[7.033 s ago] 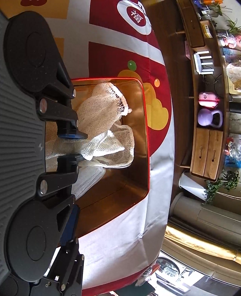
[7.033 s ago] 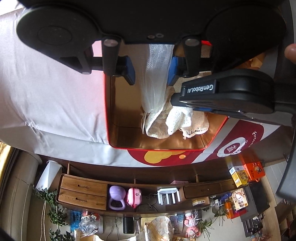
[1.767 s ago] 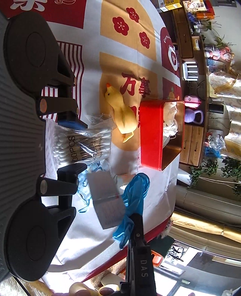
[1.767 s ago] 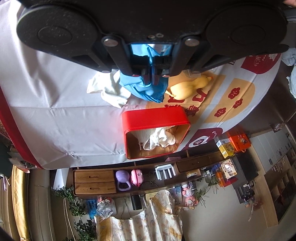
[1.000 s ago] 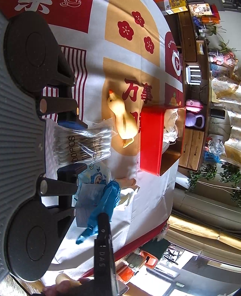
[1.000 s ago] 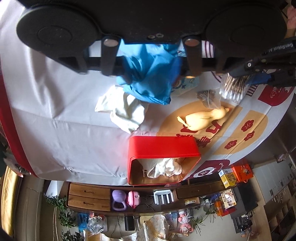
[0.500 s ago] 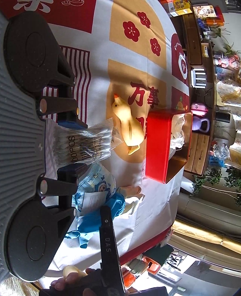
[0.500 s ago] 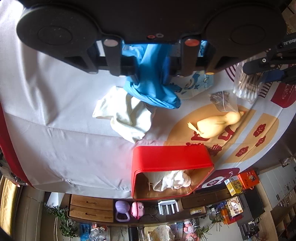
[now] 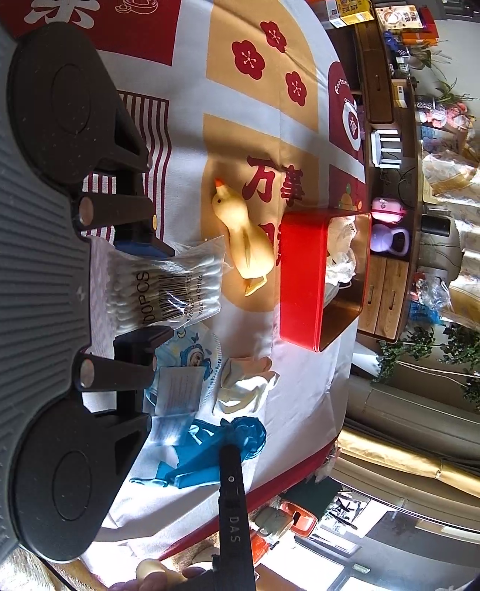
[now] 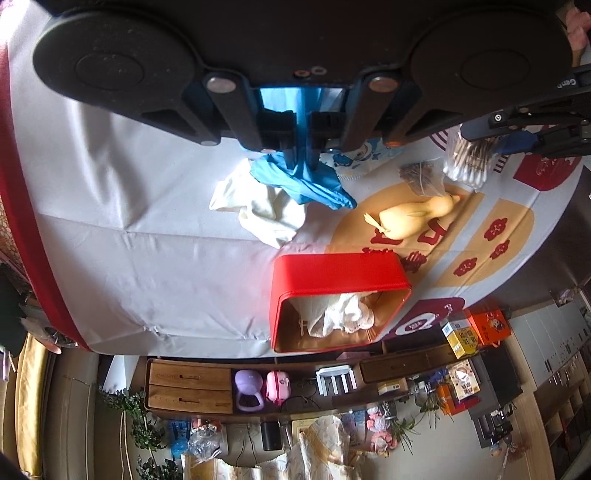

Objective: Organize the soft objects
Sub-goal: 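Lift the swab pack and blue glove and carry both toward the red tin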

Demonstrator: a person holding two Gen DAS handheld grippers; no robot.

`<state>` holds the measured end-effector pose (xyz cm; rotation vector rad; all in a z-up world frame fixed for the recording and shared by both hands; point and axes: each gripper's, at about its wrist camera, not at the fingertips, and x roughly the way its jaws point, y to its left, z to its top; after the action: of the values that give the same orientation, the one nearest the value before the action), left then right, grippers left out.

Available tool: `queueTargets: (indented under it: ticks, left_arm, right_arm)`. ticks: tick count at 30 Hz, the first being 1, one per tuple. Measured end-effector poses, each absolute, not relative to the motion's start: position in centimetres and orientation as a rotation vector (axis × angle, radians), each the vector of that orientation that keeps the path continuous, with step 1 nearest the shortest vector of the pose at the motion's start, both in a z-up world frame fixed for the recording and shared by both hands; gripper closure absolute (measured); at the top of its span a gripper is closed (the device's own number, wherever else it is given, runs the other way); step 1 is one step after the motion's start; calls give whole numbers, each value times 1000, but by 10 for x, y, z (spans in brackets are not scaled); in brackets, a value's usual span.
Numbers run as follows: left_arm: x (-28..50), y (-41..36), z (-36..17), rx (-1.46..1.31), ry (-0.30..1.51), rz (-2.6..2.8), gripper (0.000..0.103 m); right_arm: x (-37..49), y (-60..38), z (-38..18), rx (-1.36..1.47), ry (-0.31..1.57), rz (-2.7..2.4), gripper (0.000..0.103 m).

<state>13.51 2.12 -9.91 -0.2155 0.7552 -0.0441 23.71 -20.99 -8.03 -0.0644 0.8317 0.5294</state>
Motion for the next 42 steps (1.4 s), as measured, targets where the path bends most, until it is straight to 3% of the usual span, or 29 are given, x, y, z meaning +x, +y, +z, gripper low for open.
queueTargets:
  ticks: [19, 30, 42]
  left_arm:
    - [166, 23, -35, -206, 730, -110, 65]
    - [218, 33, 2, -170, 710, -130, 65]
    - [295, 46, 1, -107, 719, -97, 65]
  right_arm:
    - [234, -211, -4, -28, 748, 568, 100]
    - [277, -170, 14, -43, 719, 610, 100]
    - [354, -138, 13, -3, 697, 597, 100]
